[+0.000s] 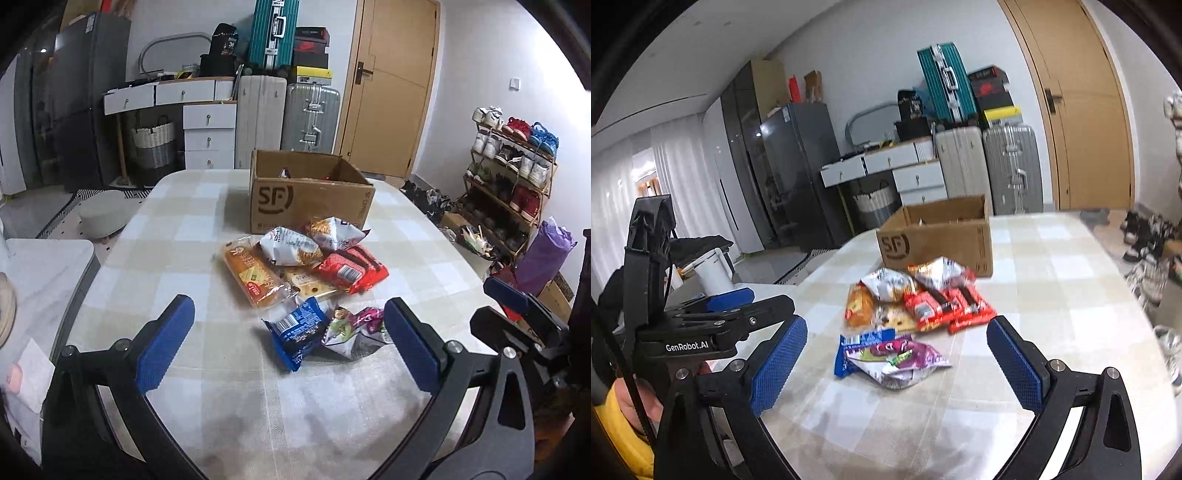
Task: Organize snacks
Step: 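Withdraw both tools from the box back over the table, then grasp the blue biscuit pack with the left tool while the right tool grasps the purple bag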
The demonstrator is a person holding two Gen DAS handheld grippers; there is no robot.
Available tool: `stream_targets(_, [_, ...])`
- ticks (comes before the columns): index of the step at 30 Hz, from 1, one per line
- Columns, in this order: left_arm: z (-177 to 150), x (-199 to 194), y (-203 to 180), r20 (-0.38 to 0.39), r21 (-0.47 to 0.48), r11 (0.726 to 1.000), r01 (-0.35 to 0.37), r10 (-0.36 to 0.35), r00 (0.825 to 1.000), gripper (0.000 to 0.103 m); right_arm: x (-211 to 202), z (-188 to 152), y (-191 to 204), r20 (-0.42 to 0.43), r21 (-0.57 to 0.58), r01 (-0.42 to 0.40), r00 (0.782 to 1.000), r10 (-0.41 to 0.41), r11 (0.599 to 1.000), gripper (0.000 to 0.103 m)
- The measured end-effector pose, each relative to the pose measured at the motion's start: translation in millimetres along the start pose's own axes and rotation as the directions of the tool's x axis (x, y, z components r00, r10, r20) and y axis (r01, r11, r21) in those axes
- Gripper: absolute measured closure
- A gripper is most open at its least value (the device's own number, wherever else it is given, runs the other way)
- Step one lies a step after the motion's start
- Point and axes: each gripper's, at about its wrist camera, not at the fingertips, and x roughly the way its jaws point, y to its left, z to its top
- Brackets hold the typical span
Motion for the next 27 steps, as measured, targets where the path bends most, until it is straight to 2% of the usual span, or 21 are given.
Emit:
stream_targets(9, [-8.5,52.7,15.2,-0.047,-0.034,0.999,-0.018,0.017,0.999,0.001,49.6,-12.2,-18.0,-0.105,0.022,-0.045,0.993,0.047,0.999,0.003])
stream_targets(13, [-13.8,71.7,27.2,-0.078,-0.065,0.998,-0.025,0.02,0.997,0.001,80.2,-19.6,-22.9,-0.196,0.039,-0.098,0.975,0.103,0.994,0.003])
stream_targets(16, [-18.8,88.1,36.7,-0.098,-0.088,0.996,-0.03,0.021,0.995,0.001,97.6,-23.8,-23.6,-0.237,0.036,-0.103,0.965,0.108,0.994,0.003])
stream_targets(27, [-28.6,119.0,62.2,-0.152,-0.15,0.988,-0.035,0.012,0.988,0.001,141.6,-30.7,-31.6,-0.341,0.104,-0.16,0.921,0.186,0.982,0.005])
